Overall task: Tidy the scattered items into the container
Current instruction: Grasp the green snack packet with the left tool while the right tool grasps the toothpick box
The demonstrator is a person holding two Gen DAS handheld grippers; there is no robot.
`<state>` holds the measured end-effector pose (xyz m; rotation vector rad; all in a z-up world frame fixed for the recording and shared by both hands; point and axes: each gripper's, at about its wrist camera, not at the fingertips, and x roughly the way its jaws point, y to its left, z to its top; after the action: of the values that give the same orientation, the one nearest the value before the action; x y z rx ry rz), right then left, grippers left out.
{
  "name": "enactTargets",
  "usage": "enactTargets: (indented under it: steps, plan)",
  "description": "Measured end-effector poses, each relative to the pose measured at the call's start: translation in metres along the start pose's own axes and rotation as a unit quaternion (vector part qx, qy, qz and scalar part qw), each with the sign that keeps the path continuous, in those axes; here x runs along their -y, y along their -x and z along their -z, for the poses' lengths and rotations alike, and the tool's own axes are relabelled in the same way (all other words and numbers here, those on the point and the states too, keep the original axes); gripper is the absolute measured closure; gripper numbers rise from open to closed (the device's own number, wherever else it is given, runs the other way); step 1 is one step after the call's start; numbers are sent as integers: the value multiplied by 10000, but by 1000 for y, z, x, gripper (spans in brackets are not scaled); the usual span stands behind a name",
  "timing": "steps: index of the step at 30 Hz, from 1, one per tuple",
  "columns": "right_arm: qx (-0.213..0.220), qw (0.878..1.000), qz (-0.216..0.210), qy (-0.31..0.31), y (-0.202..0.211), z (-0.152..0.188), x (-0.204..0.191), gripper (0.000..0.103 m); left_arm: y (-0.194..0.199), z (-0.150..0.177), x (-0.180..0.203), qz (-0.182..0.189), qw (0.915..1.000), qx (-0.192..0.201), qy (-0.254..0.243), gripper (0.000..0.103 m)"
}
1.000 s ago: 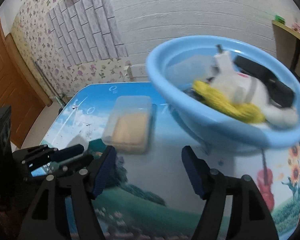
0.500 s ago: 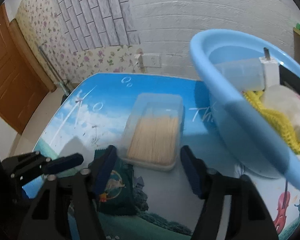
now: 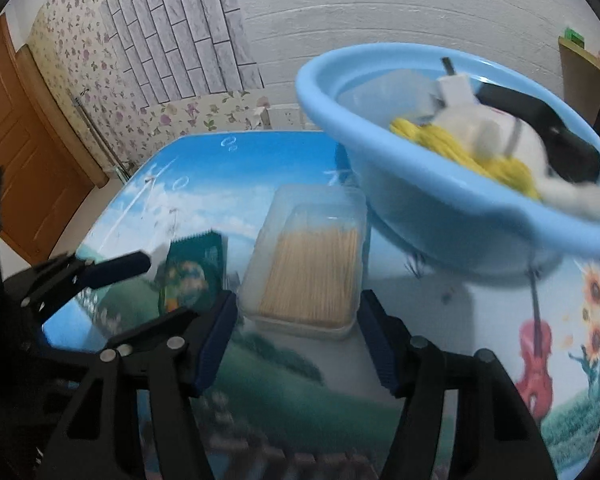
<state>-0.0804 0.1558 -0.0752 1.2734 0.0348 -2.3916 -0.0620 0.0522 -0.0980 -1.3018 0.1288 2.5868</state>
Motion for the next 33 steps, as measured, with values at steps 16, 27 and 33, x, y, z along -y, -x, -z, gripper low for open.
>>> enactTargets:
  steps: [16, 27, 33]
  plan:
    - [135, 9990, 239, -352, 40, 40, 42, 41, -16, -15, 9, -242, 9995, -116, 175, 36]
    - [155, 9986, 303, -414, 52, 54, 45, 41, 1, -1, 42, 106, 9989, -110, -437, 58]
    - [123, 9983, 326, -457, 62, 64, 48, 41, 12, 7, 45, 81, 9991, -102, -408, 58]
